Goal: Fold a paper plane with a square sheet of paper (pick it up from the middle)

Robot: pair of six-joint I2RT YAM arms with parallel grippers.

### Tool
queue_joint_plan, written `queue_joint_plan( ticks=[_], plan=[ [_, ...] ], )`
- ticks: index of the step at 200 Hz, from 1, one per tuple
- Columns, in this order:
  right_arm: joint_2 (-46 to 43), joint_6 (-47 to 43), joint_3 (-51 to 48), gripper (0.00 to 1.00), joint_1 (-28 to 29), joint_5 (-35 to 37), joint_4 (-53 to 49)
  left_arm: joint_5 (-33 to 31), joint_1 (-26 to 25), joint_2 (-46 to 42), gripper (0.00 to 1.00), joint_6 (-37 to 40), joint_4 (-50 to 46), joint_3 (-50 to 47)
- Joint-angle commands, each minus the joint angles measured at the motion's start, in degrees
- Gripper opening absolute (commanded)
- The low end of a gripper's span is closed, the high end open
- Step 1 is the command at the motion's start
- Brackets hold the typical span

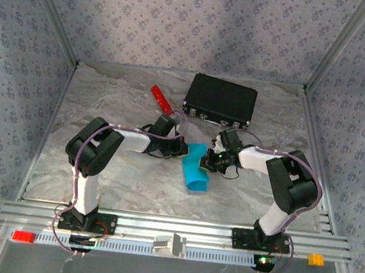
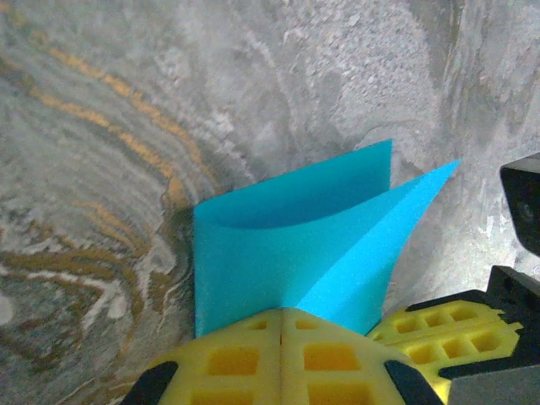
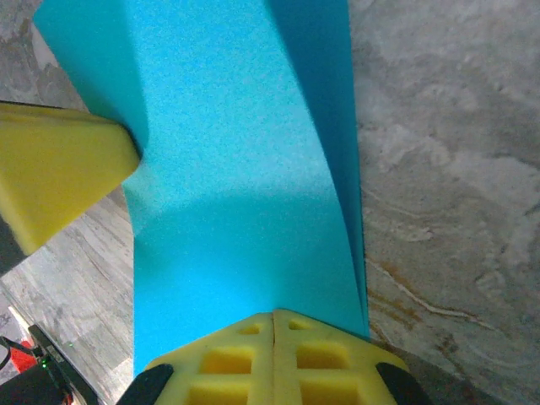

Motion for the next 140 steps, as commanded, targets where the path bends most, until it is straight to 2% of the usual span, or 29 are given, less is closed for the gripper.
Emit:
queue_joint_plan(
  ticks=[1,64,140],
  plan=[
    [1.96,0.73,-2.24,0.0,-0.02,6.48,-5.65,0.21,0.5,-0.04,0.05,1.9,-2.73,2.55],
    [2.02,0.8,-2.61,0.0,0.09,6.48,-5.49,-0.45,1.0,3.92,0.05,2.07,-3.21,3.66],
    [1.68,0.48,-3.1,0.0,0.08,6.76,-5.65,-6.3,2.98,4.77,0.04,0.02,-7.22,6.83]
  ],
)
